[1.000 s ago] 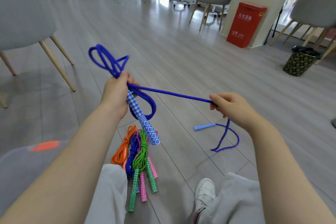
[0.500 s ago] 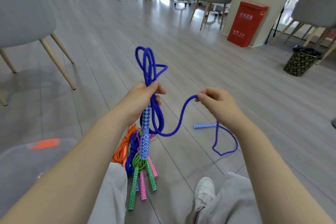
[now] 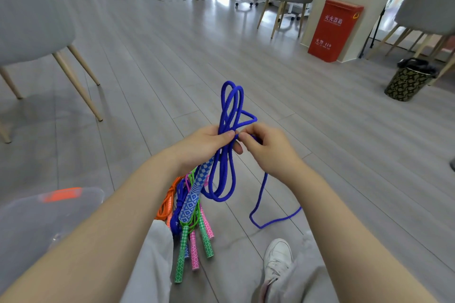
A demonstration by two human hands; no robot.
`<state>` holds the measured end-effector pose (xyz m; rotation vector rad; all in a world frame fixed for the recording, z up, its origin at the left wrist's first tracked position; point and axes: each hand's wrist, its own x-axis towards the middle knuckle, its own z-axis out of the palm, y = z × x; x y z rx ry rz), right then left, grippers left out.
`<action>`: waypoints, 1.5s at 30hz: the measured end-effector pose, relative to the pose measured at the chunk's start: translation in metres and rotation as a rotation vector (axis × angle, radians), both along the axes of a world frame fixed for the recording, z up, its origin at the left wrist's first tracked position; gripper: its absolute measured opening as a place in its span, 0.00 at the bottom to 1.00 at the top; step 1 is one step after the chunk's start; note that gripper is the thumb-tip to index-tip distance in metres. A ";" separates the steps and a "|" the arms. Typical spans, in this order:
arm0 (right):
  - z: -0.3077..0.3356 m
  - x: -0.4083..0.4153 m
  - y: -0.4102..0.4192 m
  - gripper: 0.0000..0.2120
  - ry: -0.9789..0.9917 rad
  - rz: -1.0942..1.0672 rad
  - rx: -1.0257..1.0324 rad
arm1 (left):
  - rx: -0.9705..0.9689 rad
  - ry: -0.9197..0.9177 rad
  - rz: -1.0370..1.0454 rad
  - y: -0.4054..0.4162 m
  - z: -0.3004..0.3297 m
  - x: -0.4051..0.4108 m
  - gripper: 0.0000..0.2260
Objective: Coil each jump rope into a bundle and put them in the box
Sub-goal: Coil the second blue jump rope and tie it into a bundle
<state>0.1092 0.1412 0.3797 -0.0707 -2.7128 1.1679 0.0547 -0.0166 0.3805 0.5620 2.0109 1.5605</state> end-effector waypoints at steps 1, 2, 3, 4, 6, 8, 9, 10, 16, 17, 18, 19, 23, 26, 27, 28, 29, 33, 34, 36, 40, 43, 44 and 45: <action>-0.001 0.000 0.000 0.07 0.014 -0.002 0.015 | -0.007 -0.004 -0.008 0.000 -0.001 -0.001 0.11; -0.001 0.000 0.000 0.08 0.019 0.001 0.025 | -0.014 -0.013 -0.021 -0.001 -0.002 -0.001 0.11; -0.001 0.000 0.001 0.09 0.014 0.005 0.037 | -0.016 -0.031 -0.041 -0.001 -0.004 -0.002 0.10; -0.002 0.000 0.002 0.09 -0.001 0.008 0.050 | -0.015 -0.054 -0.071 -0.002 -0.004 -0.002 0.10; -0.003 -0.001 0.009 0.12 -0.068 0.004 0.059 | -0.038 -0.098 -0.133 -0.002 -0.005 -0.001 0.10; -0.003 -0.002 0.016 0.17 -0.156 0.016 0.056 | -0.091 -0.104 -0.167 -0.002 -0.004 0.001 0.10; -0.002 -0.001 0.018 0.19 -0.185 0.023 0.046 | -0.111 -0.093 -0.176 -0.002 -0.004 0.001 0.08; 0.000 0.000 0.020 0.20 -0.202 0.026 0.036 | -0.125 -0.083 -0.186 -0.003 -0.003 0.001 0.07; 0.012 0.011 0.051 0.25 -0.217 -0.046 -0.038 | -0.080 -0.065 -0.134 -0.014 0.001 -0.009 0.10; 0.013 0.013 0.058 0.24 -0.208 -0.071 -0.044 | -0.055 -0.050 -0.084 -0.015 0.002 -0.012 0.10; 0.013 0.015 0.064 0.23 -0.201 -0.097 -0.055 | -0.034 -0.032 -0.026 -0.017 0.002 -0.016 0.10; 0.015 0.017 0.069 0.22 -0.194 -0.119 -0.074 | -0.011 -0.020 0.040 -0.020 0.002 -0.019 0.10; 0.019 0.027 0.095 0.18 -0.216 -0.172 -0.166 | 0.179 -0.117 0.248 -0.034 0.006 -0.032 0.08; 0.022 0.034 0.110 0.15 -0.178 -0.210 -0.249 | 0.286 -0.173 0.335 -0.038 0.008 -0.036 0.08; 0.022 0.034 0.110 0.15 -0.154 -0.218 -0.275 | 0.297 -0.189 0.350 -0.036 0.008 -0.035 0.08; 0.021 0.032 0.108 0.14 -0.132 -0.224 -0.292 | 0.298 -0.207 0.354 -0.035 0.008 -0.034 0.08; 0.020 0.029 0.104 0.14 -0.111 -0.224 -0.300 | 0.297 -0.229 0.348 -0.032 0.007 -0.033 0.08; 0.014 0.016 0.079 0.13 -0.062 -0.165 -0.276 | 0.278 -0.247 0.289 -0.025 0.004 -0.029 0.07; 0.013 0.014 0.071 0.12 -0.054 -0.140 -0.260 | 0.269 -0.227 0.276 -0.024 0.004 -0.027 0.07; 0.012 0.012 0.054 0.11 -0.057 -0.088 -0.237 | 0.258 -0.194 0.260 -0.021 0.003 -0.024 0.06; 0.008 0.010 0.019 0.11 -0.134 0.049 -0.143 | 0.261 -0.191 0.204 -0.011 0.003 -0.016 0.07; 0.005 0.007 -0.001 0.10 -0.155 0.090 -0.092 | 0.293 -0.218 0.124 -0.006 0.003 -0.011 0.08; 0.004 0.007 -0.006 0.08 -0.146 0.084 -0.110 | 0.283 -0.209 0.105 -0.005 0.003 -0.009 0.09; 0.004 0.006 -0.009 0.06 -0.137 0.070 -0.148 | 0.264 -0.198 0.093 -0.005 0.003 -0.009 0.10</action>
